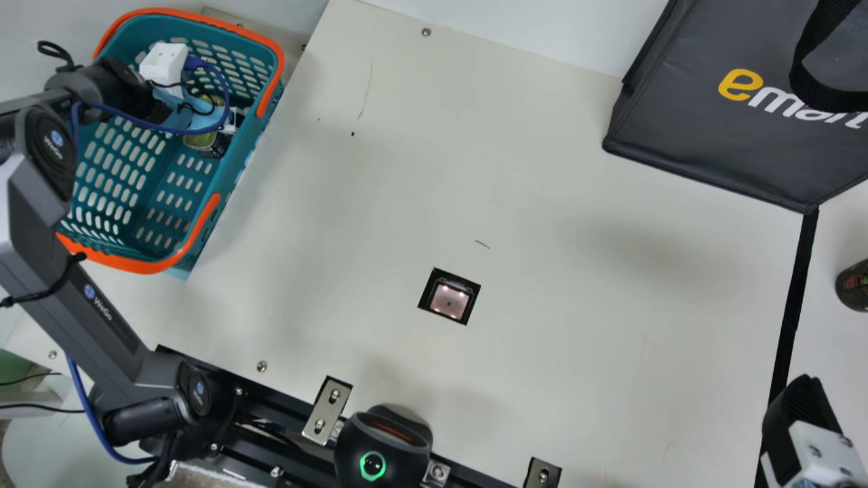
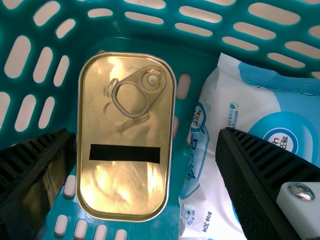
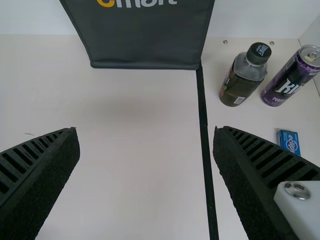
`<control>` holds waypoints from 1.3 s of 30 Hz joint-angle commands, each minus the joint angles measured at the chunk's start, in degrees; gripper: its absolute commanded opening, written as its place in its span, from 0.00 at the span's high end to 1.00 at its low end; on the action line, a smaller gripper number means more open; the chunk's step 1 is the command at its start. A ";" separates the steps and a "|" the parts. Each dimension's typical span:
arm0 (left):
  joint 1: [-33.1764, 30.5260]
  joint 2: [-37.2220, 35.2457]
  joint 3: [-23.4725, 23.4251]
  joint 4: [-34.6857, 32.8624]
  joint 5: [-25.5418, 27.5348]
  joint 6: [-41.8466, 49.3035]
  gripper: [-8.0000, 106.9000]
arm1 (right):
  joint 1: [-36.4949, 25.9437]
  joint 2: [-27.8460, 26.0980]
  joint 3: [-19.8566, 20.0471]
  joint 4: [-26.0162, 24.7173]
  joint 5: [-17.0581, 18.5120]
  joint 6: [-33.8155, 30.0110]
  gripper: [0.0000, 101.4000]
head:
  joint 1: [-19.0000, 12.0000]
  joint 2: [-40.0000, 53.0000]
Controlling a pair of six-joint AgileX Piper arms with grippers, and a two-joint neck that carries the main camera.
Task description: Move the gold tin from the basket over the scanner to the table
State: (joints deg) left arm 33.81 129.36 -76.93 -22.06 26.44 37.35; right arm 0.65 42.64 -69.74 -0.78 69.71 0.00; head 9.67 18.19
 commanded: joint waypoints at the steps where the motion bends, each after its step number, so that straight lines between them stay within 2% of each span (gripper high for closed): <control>1: -0.08 0.20 -0.15 0.69 -0.55 -0.86 0.15 | 0.00 0.00 0.00 0.00 0.00 0.00 0.06 | -1.75 0.23; 16: -0.51 2.32 -1.52 2.79 -0.89 -4.89 0.15 | 0.00 0.00 0.00 0.00 0.00 0.00 0.06 | -1.75 0.23; 31: -0.50 -0.26 0.60 0.06 -1.46 -2.76 1.00 | 0.00 0.00 0.00 0.00 0.00 0.00 0.06 | -1.75 0.23; 39: -0.56 -5.97 3.90 -1.31 -3.17 -2.79 1.00 | 0.00 0.00 0.00 0.00 -0.08 0.00 0.06 | -1.75 0.23</control>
State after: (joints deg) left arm 33.25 124.53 -73.63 -23.25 23.46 34.71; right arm 0.65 42.64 -69.74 -0.78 69.62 0.00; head 9.67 18.28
